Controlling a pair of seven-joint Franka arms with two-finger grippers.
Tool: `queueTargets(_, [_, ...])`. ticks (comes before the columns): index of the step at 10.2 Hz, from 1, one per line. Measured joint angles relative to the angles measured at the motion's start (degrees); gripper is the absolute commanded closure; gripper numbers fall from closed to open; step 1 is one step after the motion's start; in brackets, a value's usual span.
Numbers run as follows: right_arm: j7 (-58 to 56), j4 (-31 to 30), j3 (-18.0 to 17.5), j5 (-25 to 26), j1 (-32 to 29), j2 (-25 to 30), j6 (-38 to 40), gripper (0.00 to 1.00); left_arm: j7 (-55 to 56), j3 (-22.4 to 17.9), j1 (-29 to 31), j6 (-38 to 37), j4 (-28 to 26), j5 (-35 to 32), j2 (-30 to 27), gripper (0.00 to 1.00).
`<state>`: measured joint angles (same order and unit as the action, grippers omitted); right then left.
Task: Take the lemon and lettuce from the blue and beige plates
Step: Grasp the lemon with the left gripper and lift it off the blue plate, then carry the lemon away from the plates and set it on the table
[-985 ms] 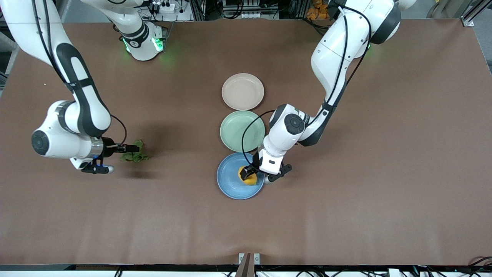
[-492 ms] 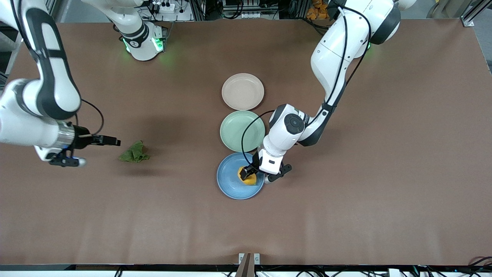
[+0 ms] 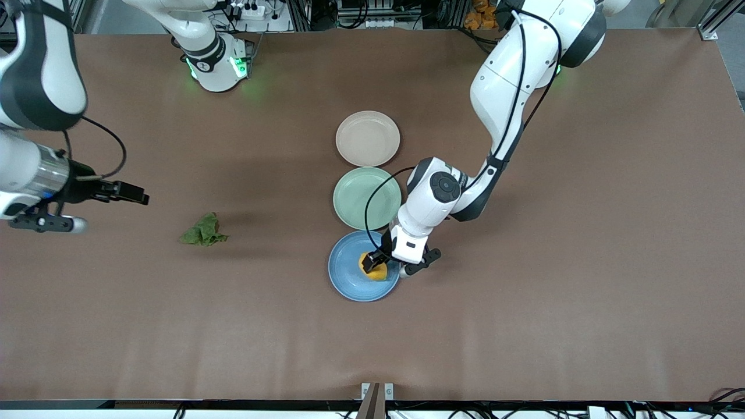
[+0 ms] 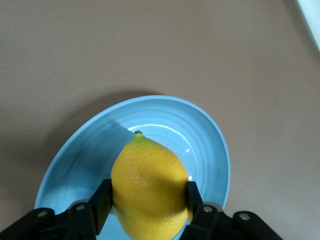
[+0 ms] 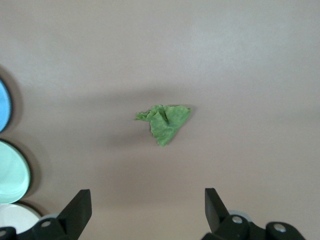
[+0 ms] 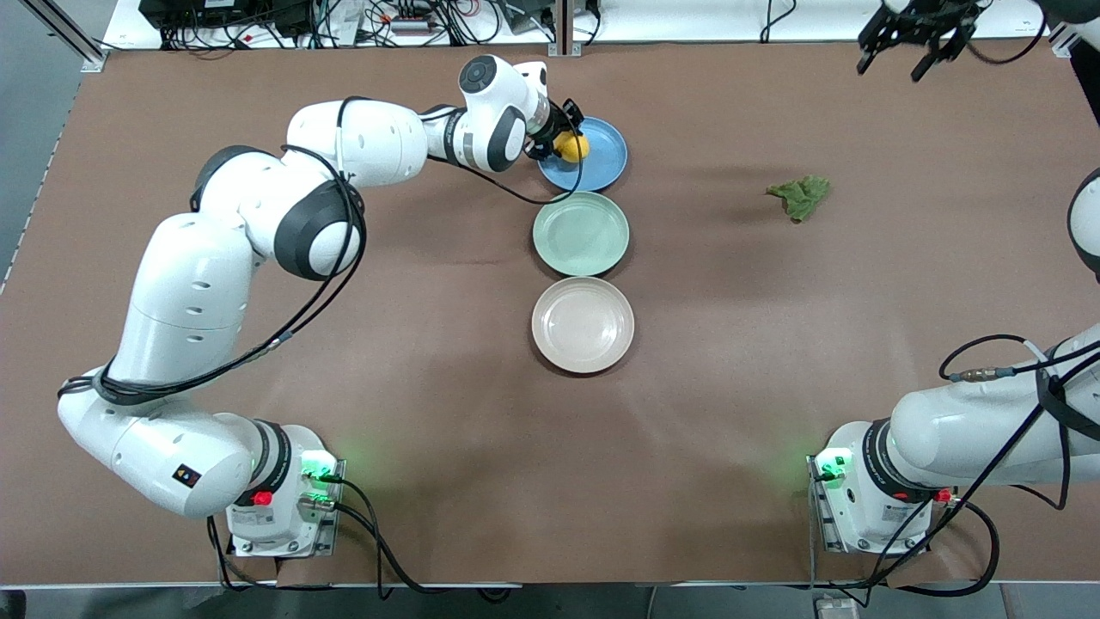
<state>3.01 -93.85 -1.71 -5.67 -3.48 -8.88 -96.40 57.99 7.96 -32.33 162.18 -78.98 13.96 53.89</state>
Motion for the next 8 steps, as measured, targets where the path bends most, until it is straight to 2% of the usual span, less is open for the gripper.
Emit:
queueTargets(3, [0.1,7.1,0.8,0.3,-0.4,0.0,5.1,0.0,0.0,-0.1,2.0,-3.8,0.9,0.0,-3.9,1.0])
queueTargets(6, [0.1,10.8,2.5,0.4,-0.6,0.0,6.8,0.0,-3.6,-0.3,6.9,-16.0,0.9,-2.9,-8.9,1.0])
queueTargets(8, [0.1,12.0,2.5,0.4,-0.3,0.1,7.9,0.0,-13.9,-0.4,12.1,-26.5,0.8,-4.5,-12.1,1.0])
